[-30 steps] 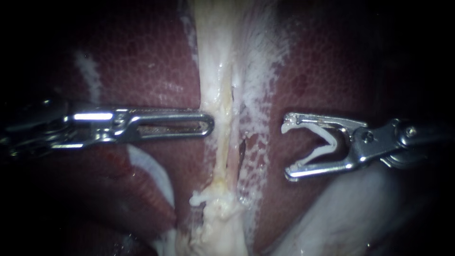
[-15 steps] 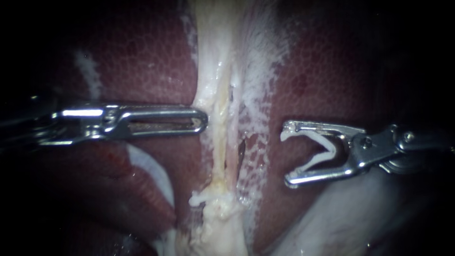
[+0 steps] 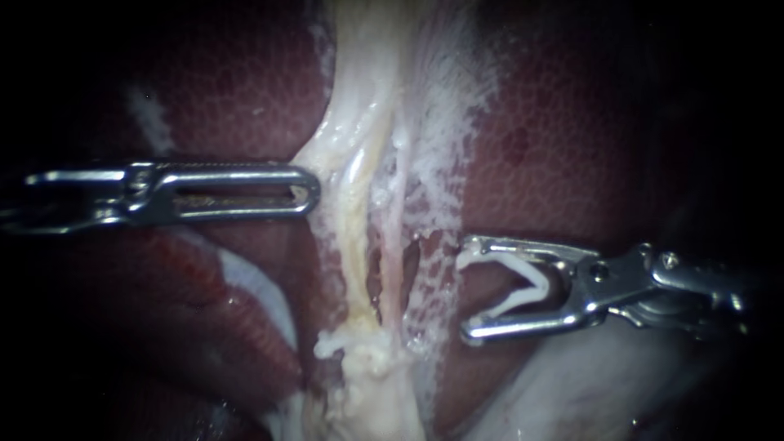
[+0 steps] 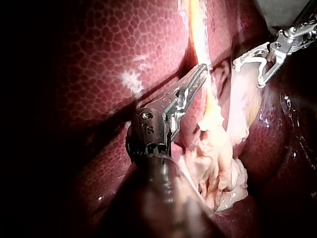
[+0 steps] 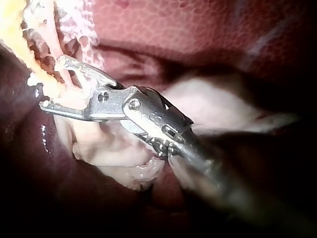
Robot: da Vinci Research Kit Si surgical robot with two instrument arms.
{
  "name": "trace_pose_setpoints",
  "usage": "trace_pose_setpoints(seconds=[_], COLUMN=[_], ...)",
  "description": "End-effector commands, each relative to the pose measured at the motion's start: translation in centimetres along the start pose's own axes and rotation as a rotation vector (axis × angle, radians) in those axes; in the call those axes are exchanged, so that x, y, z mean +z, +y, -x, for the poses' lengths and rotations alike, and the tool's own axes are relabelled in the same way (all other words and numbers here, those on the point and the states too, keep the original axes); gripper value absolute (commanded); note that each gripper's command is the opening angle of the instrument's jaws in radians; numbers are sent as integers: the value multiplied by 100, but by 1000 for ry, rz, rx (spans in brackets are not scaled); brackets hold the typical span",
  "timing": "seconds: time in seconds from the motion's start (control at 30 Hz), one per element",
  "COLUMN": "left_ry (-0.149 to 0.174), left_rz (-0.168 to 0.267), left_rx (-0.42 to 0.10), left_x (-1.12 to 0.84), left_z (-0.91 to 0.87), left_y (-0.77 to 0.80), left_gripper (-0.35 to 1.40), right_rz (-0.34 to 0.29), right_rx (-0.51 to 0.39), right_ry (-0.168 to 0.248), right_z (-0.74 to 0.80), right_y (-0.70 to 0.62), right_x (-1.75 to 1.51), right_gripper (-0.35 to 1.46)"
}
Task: Clipping second clip left tube
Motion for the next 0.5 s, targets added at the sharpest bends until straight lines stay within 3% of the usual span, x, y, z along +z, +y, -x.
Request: trace_pose_setpoints(seconds=[0.03,0.5], left_ry=[-1,-3], left_rz=[1,1], left_rx=[1,2], left_x=[0,-4], left_z=[1,0], left_y=[-2,-9], left_gripper=[-35,-35], right_rz=[-2,-31], right_rx=[6,42], right_ry=[-7,-47], right_z=[3,37], right_y=[2,17], right_x=[4,56], right_gripper=[59,59])
